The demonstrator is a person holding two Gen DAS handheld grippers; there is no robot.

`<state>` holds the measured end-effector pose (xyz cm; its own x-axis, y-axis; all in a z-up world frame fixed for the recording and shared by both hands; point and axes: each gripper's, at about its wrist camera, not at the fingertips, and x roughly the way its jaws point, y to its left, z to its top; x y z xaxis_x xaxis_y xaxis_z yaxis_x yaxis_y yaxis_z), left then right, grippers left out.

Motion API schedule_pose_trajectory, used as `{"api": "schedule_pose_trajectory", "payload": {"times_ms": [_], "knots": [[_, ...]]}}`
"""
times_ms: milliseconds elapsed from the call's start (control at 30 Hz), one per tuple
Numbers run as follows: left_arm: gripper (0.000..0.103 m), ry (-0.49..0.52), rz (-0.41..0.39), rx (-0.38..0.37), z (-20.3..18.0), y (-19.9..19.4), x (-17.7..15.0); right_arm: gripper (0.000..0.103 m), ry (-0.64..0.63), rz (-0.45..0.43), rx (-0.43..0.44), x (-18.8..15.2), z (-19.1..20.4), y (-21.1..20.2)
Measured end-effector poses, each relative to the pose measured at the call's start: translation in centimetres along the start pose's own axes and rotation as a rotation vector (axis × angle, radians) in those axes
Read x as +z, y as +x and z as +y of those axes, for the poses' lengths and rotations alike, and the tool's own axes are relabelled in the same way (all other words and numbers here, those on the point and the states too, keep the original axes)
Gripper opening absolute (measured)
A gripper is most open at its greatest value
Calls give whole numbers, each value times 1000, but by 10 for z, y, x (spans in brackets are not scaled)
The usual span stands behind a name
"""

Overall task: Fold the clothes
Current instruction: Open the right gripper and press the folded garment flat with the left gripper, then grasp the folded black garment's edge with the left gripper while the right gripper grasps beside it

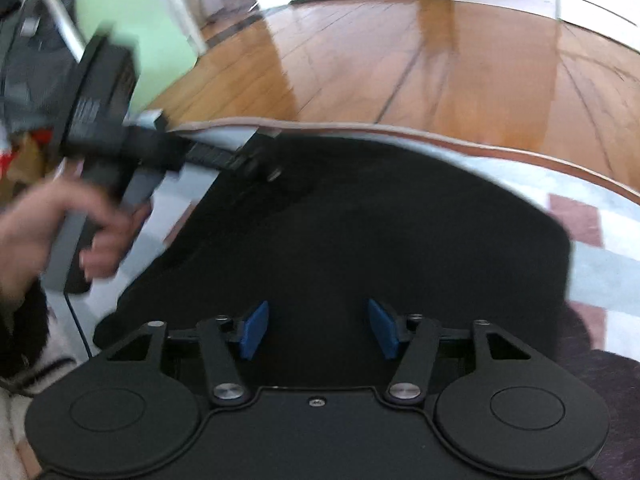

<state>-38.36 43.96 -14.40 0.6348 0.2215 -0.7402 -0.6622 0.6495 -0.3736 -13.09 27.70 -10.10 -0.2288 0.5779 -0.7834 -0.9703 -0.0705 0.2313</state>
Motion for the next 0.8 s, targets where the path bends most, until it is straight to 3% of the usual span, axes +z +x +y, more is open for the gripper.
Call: {"api": "schedule_pose_trajectory", "payload": {"times_ms": [33,133,300,367,400,500,567,600,700,767,800], "knots": [[17,3,2,5,-2,2,0,66,-30,5,8,-2,11,3],[17,6,12,14,-5,10,8,68,-79,53,144,-8,39,13],[17,17,32,30,-2,-2,6,68,-181,125,209,-25,81,24],[39,-1,9,68,8,-22,0,66,-151,119,253,-21,75,12],[60,-10,-10,83,15,-33,-4,65,-110,101,270,-15,65,3],[69,-40,-60,122,34,-63,-14,66,60,11,201,-2,15,-31],[81,-92,-30,87,43,-67,-17,68,183,-35,127,0,-20,-50],[87,-107,-12,79,46,-68,-18,68,221,-20,83,-5,-30,-51],[87,-2,70,164,33,-57,-29,69,286,59,-38,-25,-49,-47],[87,-4,87,157,34,-55,-35,71,246,107,-56,-41,-42,-39],[87,-5,96,153,35,-54,-38,77,203,120,-60,-46,-35,-37]]}}
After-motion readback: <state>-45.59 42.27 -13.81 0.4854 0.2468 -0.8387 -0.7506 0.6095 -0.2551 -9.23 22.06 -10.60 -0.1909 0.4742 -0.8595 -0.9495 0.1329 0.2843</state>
